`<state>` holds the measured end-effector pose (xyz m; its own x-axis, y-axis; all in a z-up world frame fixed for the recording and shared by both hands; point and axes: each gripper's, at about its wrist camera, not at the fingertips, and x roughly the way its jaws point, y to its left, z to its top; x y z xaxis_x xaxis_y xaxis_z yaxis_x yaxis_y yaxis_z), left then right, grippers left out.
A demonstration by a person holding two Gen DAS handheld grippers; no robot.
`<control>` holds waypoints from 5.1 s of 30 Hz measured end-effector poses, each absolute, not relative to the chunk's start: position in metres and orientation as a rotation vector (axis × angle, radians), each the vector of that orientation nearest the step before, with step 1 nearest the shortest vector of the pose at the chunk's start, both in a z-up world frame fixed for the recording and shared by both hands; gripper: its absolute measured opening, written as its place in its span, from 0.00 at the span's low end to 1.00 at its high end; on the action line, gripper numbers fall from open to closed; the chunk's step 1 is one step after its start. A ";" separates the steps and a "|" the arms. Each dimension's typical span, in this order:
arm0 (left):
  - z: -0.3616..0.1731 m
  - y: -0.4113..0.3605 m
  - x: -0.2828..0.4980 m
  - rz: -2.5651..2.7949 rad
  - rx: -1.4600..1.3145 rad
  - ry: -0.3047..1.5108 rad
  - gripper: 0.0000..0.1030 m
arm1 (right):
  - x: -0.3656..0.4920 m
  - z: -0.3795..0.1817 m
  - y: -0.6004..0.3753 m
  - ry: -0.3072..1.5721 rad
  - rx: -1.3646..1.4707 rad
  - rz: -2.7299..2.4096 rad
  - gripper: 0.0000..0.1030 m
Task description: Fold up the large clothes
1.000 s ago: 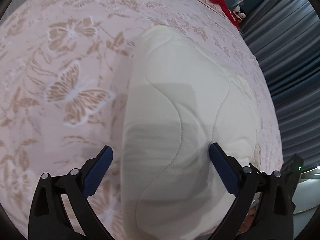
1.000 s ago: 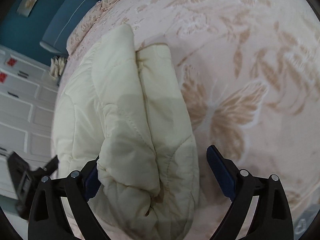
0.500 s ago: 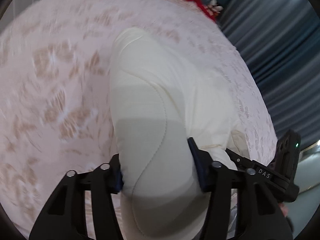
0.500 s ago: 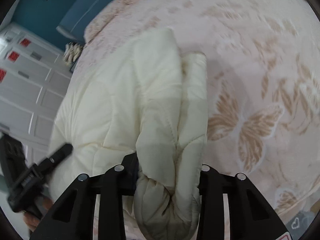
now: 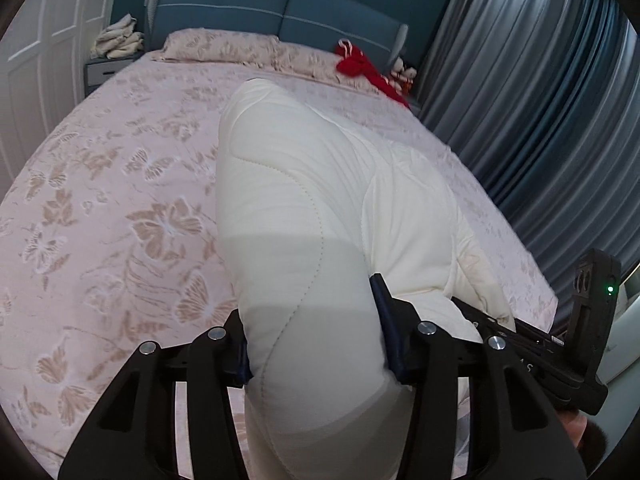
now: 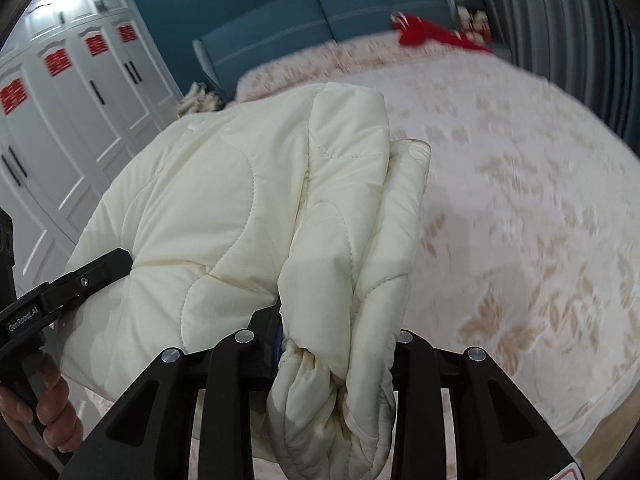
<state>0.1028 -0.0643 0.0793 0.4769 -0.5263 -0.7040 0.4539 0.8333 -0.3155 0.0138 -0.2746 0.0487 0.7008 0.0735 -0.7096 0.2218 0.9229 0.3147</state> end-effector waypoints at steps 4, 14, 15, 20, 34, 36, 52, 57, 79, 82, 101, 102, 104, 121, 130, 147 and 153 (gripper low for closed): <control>0.104 -0.042 0.096 -0.595 -0.102 0.836 0.46 | 0.010 0.077 -0.253 0.749 0.343 -0.079 0.29; 0.146 0.008 0.083 -0.588 -0.130 0.707 0.46 | 0.008 0.125 -0.204 0.647 0.244 -0.047 0.29; 0.149 0.012 0.081 -0.587 -0.130 0.697 0.46 | 0.008 0.130 -0.201 0.636 0.238 -0.045 0.29; 0.166 0.031 0.078 -0.586 -0.134 0.638 0.46 | 0.008 0.148 -0.185 0.593 0.209 -0.041 0.29; 0.186 0.068 0.088 -0.571 -0.122 0.533 0.46 | 0.035 0.170 -0.146 0.529 0.128 -0.028 0.29; 0.185 0.074 0.093 -0.574 -0.125 0.522 0.47 | 0.042 0.170 -0.140 0.525 0.120 -0.024 0.29; 0.125 0.101 0.157 -0.586 -0.131 0.525 0.47 | 0.106 0.116 -0.113 0.569 0.077 -0.009 0.29; 0.103 0.098 0.178 -0.599 -0.143 0.545 0.47 | 0.123 0.097 -0.113 0.585 0.074 -0.026 0.29; -0.082 0.077 0.256 -0.568 -0.206 0.850 0.51 | 0.191 -0.076 -0.141 0.882 0.155 -0.065 0.32; -0.099 0.083 0.252 -0.542 -0.226 0.866 0.61 | 0.189 -0.086 -0.138 0.895 0.158 -0.050 0.43; -0.019 0.054 0.186 -0.076 0.127 0.956 0.83 | 0.141 -0.006 -0.137 0.879 0.119 -0.075 0.10; -0.021 0.051 0.186 -0.078 0.124 0.974 0.81 | 0.145 -0.010 -0.137 0.893 0.117 -0.077 0.10; -0.030 0.047 0.190 -0.083 0.107 1.015 0.79 | 0.150 -0.021 -0.137 0.926 0.119 -0.087 0.10; -0.077 0.034 0.194 -0.062 0.077 1.133 0.80 | 0.166 -0.098 -0.152 1.111 0.179 -0.104 0.10; -0.084 0.031 0.195 -0.058 0.080 1.132 0.82 | 0.177 -0.115 -0.156 1.144 0.227 -0.093 0.11; -0.074 0.019 0.185 0.016 0.166 1.086 0.83 | 0.168 -0.095 -0.167 1.136 0.275 -0.066 0.13; -0.056 0.015 0.166 0.027 0.177 1.060 0.82 | 0.136 -0.054 -0.163 1.036 0.261 -0.051 0.17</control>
